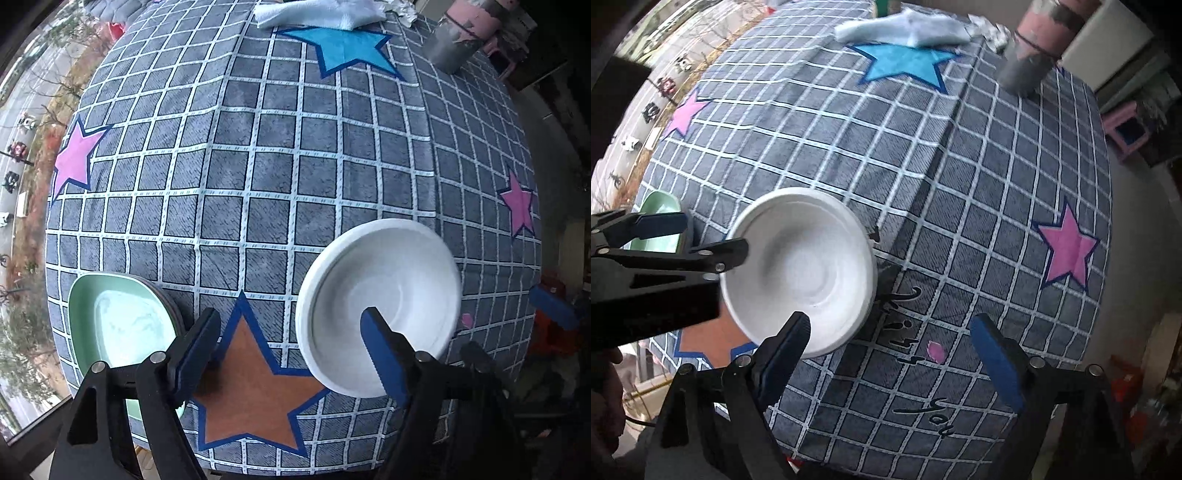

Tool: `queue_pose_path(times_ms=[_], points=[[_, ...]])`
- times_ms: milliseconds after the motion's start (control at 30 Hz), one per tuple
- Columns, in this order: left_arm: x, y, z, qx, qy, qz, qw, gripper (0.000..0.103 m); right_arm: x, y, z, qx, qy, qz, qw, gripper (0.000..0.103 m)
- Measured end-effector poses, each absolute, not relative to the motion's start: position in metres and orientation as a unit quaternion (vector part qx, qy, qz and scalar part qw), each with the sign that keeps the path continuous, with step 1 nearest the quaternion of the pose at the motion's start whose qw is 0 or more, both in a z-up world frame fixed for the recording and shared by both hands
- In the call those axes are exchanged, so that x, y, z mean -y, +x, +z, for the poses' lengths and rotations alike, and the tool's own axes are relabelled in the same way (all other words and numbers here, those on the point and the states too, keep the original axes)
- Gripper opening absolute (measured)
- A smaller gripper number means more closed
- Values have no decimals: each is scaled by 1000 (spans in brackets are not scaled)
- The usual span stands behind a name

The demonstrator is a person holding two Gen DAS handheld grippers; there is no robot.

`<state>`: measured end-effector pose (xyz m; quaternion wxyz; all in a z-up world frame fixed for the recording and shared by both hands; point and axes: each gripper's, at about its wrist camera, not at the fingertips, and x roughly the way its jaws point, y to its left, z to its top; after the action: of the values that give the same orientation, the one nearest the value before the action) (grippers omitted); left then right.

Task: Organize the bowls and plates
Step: 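Close the left gripper on the rim of the white bowl stack, then close the right gripper on the bowl stack rim opposite the left gripper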

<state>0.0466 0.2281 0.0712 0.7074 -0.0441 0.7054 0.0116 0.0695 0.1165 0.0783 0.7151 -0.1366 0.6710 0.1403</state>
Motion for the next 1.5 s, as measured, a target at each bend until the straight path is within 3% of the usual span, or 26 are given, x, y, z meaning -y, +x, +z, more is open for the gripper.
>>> queue_pose_path(times_ms=[633, 767, 1500], points=[[-232, 25, 20, -731, -17, 30, 682, 78, -143, 81, 52, -669, -184, 150, 704, 90], [-240, 15, 12, -730, -21, 30, 682, 78, -144, 84, 44, -683, -170, 150, 694, 77], [-223, 27, -33, -734, -23, 23, 679, 72, -143, 96, 12, -699, -156, 139, 684, 77]])
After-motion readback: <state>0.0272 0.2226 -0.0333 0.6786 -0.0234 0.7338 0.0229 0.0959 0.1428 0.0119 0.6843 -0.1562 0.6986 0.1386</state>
